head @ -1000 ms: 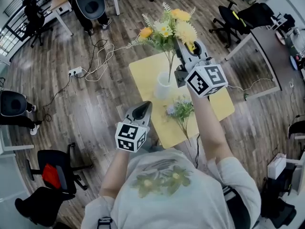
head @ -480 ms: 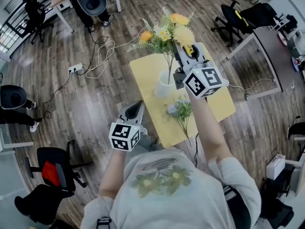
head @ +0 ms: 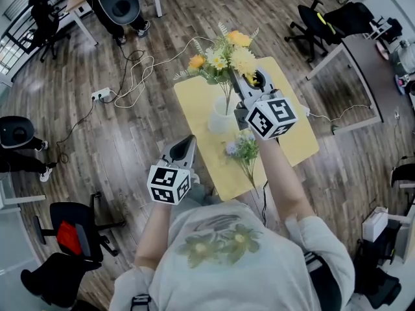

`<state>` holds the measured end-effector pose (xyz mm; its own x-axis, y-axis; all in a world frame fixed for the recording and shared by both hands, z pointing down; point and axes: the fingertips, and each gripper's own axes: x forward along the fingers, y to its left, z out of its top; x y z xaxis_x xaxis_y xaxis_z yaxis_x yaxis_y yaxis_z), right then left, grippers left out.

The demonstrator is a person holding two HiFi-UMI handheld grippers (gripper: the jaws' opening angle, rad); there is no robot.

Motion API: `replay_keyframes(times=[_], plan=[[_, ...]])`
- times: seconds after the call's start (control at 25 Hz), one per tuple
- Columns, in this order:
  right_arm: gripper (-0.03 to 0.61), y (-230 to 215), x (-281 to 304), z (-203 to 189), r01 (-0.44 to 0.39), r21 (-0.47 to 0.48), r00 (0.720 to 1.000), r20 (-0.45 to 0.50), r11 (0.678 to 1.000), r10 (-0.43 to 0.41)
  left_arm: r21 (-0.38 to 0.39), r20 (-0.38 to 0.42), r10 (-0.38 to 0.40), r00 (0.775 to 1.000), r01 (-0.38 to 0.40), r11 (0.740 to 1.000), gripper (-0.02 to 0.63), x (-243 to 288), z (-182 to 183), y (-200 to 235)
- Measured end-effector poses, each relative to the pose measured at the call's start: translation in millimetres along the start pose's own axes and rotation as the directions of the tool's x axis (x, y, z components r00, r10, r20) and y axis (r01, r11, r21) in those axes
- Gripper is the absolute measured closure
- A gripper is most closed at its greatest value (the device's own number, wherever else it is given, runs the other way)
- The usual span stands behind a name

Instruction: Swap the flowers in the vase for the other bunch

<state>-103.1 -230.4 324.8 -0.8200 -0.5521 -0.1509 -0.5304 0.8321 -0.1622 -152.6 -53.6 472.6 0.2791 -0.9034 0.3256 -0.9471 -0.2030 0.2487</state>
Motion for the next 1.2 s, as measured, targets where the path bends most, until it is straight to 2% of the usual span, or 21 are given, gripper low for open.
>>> replay_keyframes(times=[1.2], plan=[[0.488, -4, -32, -71, -0.003, 0.028, 0.985, -0.173, 1.0, 0.008, 0.007, -0.031, -0.013, 0.999, 0.013, 1.0, 0.596, 4, -11, -8]])
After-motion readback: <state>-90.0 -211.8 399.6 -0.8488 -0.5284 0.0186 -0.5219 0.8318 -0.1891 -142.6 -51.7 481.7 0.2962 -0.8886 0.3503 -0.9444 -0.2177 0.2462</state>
